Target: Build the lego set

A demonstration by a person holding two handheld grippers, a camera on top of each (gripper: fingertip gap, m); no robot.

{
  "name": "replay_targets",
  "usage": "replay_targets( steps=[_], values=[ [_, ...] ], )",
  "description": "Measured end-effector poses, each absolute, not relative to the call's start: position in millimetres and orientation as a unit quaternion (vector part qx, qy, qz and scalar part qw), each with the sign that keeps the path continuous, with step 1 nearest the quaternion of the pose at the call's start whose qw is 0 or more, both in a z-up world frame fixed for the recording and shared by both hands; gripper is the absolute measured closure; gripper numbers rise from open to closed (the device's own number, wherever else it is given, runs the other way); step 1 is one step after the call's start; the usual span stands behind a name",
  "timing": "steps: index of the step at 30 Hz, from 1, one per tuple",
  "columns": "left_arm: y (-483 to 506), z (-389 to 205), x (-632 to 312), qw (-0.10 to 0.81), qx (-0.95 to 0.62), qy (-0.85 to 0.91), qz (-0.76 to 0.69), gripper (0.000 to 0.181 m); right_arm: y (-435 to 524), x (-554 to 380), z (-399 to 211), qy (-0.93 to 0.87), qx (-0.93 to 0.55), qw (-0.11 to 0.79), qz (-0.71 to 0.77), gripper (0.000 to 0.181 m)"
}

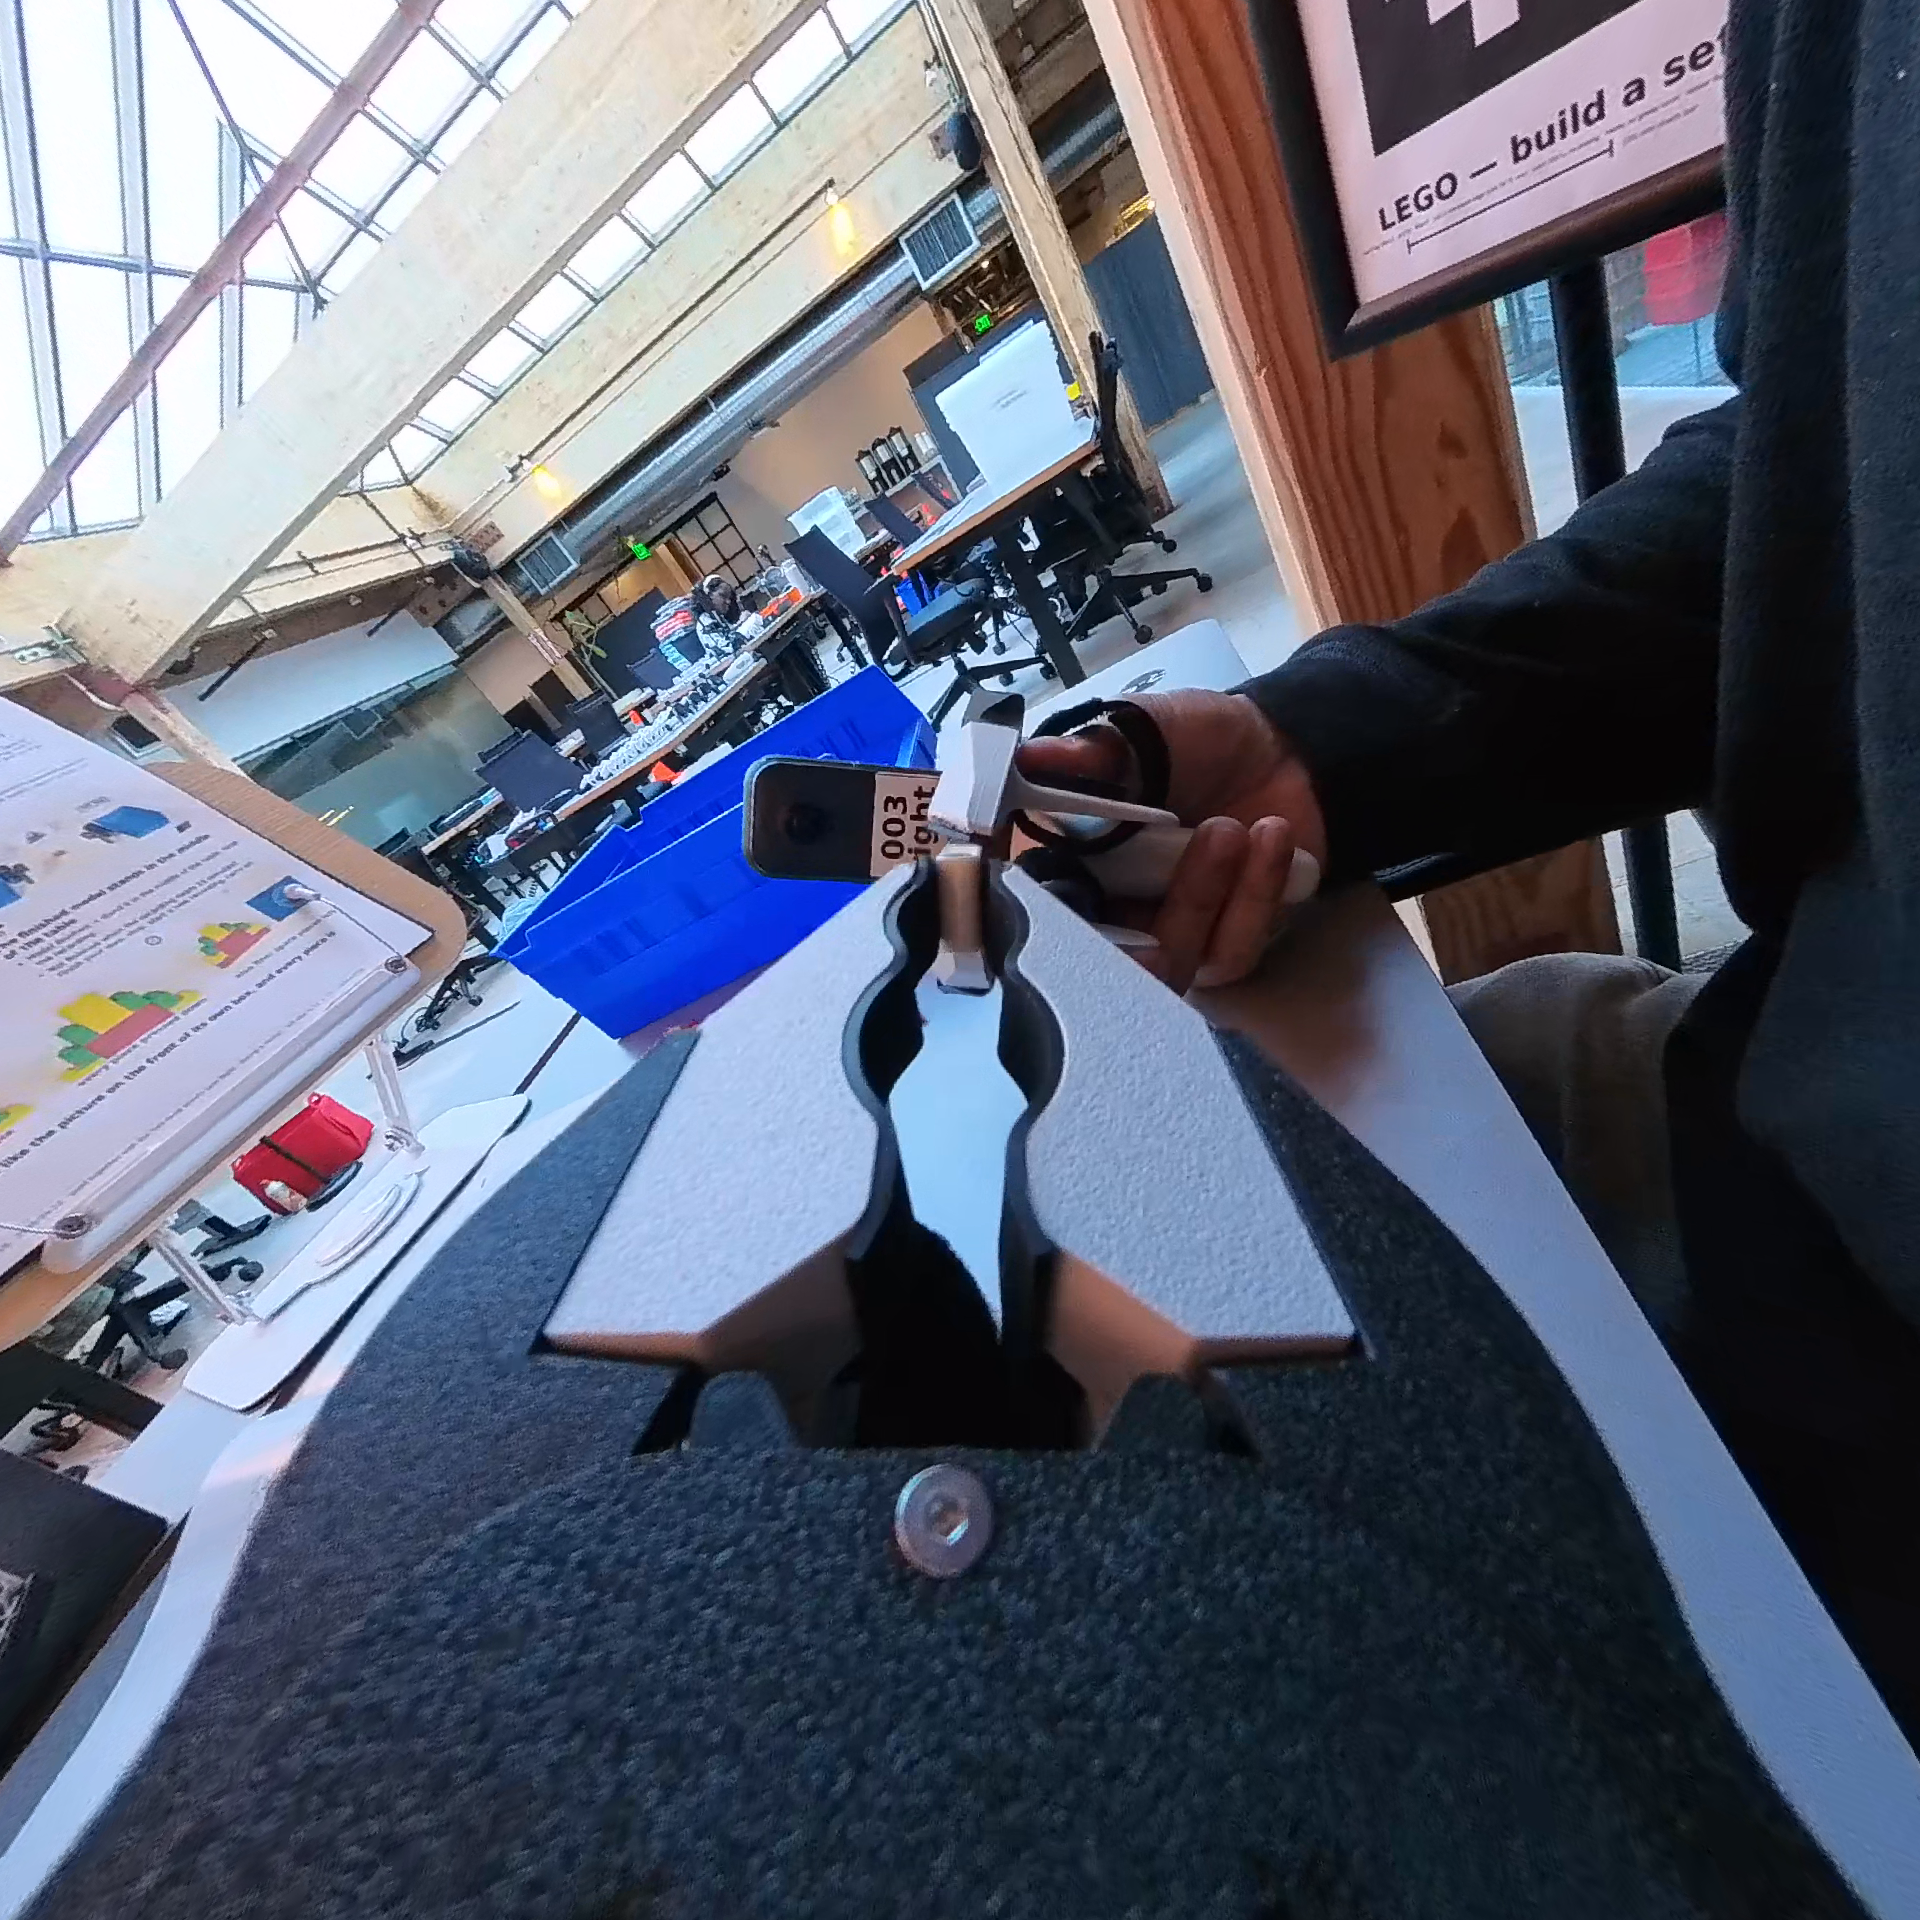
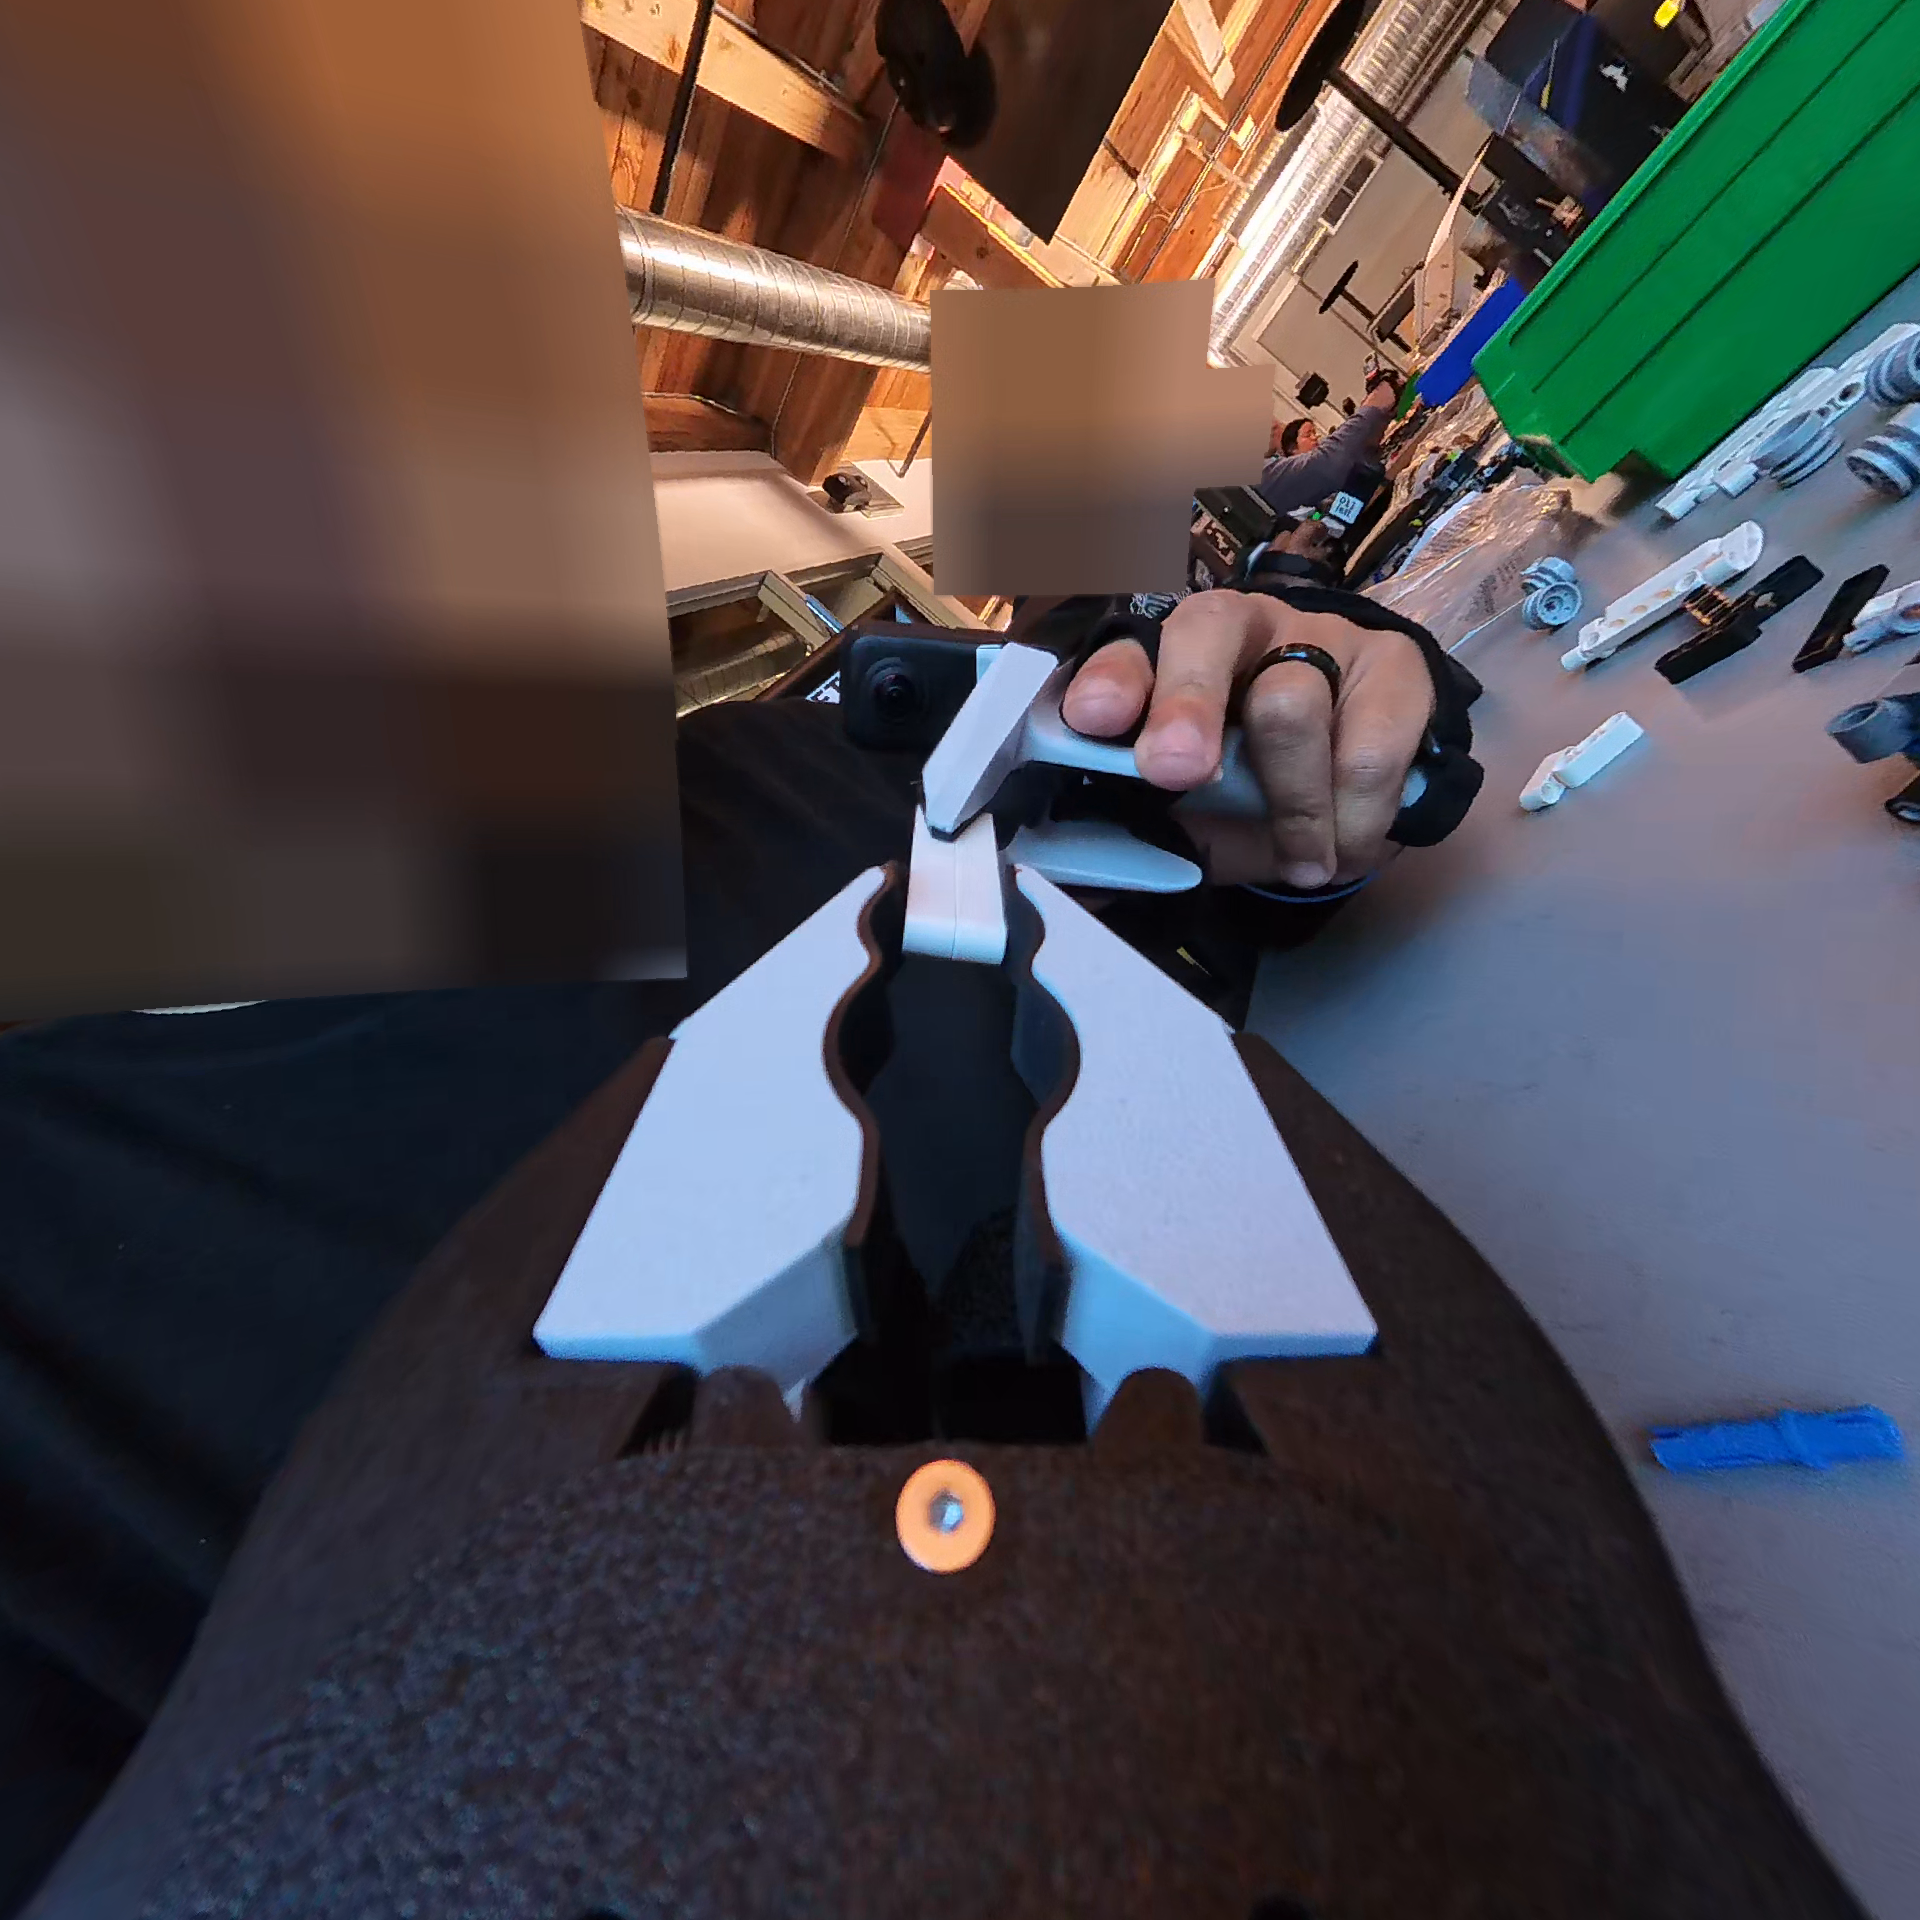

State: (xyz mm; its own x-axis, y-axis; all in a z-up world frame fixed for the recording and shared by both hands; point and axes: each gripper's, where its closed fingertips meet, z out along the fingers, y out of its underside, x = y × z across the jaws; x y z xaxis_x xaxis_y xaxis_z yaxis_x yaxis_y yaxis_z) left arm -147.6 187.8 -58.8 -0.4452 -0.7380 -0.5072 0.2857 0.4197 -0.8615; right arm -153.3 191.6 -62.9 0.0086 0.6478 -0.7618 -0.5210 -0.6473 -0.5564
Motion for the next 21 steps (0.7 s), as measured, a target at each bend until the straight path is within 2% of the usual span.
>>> replay_targets(
  steps=[21],
  values=[
    [185.9,-57.7,-150.2,0.497,-0.167,0.679,-0.515,0.175,188.4,-153.2,-62.7,-0.062,-0.576,0.417,0.700,0.164]
  ],
)
